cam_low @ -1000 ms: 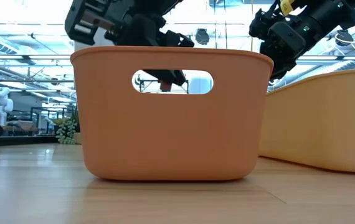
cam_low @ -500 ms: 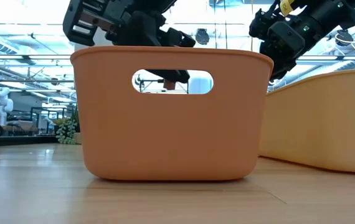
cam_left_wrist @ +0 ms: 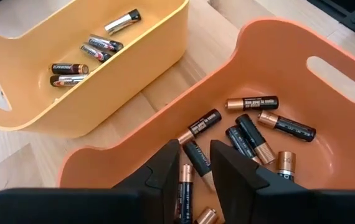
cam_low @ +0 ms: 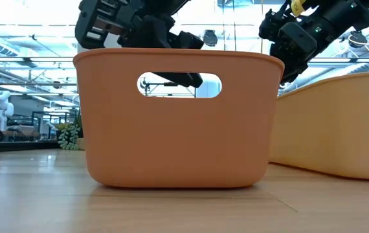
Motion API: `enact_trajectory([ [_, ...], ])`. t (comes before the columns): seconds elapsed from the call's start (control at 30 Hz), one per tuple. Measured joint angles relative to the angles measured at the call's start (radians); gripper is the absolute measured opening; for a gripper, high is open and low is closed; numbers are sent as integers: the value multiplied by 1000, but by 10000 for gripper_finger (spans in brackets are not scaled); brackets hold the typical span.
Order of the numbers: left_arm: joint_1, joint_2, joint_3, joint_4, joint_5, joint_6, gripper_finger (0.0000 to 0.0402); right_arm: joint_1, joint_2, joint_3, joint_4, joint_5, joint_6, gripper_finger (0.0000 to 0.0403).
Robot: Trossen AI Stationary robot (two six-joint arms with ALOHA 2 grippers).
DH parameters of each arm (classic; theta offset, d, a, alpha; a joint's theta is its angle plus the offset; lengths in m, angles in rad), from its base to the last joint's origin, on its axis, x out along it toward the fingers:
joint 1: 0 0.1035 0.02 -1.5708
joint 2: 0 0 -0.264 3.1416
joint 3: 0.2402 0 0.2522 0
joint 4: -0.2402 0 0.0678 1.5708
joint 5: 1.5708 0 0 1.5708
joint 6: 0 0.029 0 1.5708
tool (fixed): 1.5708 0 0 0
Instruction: Sort batteries
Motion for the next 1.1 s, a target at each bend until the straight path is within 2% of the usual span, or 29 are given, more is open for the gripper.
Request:
enact_trajectory([
  [0.17,0,0,0,22,-43,-44,102,0,0,0,0,0,0,150],
  [0.3,2,0,21,-10,-151,-102,102,0,0,0,0,0,0,150],
  [0.6,62,-9,148,-377,-402,-15,102,0,1,0,0,0,0,150],
  [0.9,255,-9,188,-574,-421,103,103,0,33,0,-1,1,-5,150],
  [1.1,432,-9,175,-601,-422,198,103,-1,68,0,0,1,-13,150],
])
